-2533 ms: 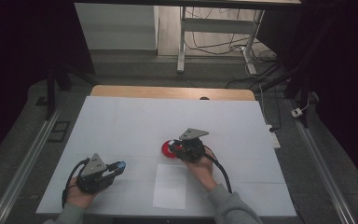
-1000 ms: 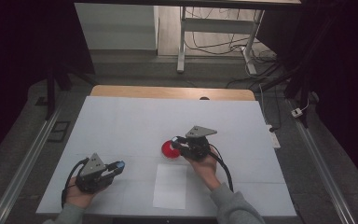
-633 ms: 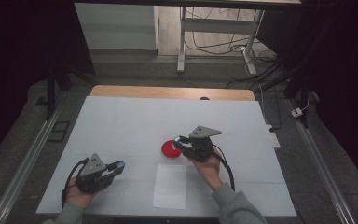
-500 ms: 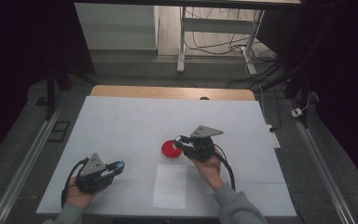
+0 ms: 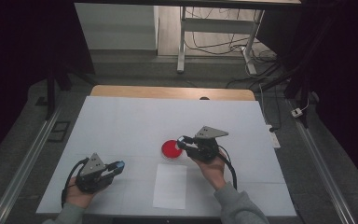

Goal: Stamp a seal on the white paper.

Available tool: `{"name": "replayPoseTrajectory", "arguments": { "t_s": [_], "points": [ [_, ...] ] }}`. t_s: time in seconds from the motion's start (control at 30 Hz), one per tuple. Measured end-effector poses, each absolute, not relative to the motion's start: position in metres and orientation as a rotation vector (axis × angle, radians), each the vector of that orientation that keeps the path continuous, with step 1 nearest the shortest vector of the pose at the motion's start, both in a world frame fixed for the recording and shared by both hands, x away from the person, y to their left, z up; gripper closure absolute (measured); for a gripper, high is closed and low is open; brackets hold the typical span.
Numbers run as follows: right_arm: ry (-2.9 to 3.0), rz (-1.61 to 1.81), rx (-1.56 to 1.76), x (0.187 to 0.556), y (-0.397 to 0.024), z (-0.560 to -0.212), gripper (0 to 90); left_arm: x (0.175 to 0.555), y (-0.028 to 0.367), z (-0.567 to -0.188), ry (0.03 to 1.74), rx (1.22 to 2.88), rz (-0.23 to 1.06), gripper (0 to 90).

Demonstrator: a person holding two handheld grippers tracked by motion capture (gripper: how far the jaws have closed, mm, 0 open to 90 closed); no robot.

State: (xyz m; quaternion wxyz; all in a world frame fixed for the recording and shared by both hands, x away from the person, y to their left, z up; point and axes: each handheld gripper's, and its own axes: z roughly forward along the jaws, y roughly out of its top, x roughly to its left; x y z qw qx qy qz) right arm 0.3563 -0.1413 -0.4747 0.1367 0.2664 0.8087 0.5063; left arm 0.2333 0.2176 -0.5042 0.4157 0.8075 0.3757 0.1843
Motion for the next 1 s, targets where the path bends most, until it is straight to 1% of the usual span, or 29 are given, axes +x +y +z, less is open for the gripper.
{"name": "replayPoseTrajectory", "arguments": {
  "t_s": [0.37, 1.0],
  "points": [
    [2.335, 1.47, 0.784, 0.351, -0.154, -0.473, 66.6, 0.233, 0.217, -0.504, 0.939, 2.028, 0.464, 74.2],
    [2.354, 1.494, 0.732, 0.334, -0.155, -0.467, 66.5, 0.233, 0.218, -0.504, 0.938, 2.028, 0.462, 74.2]
  ]
}}
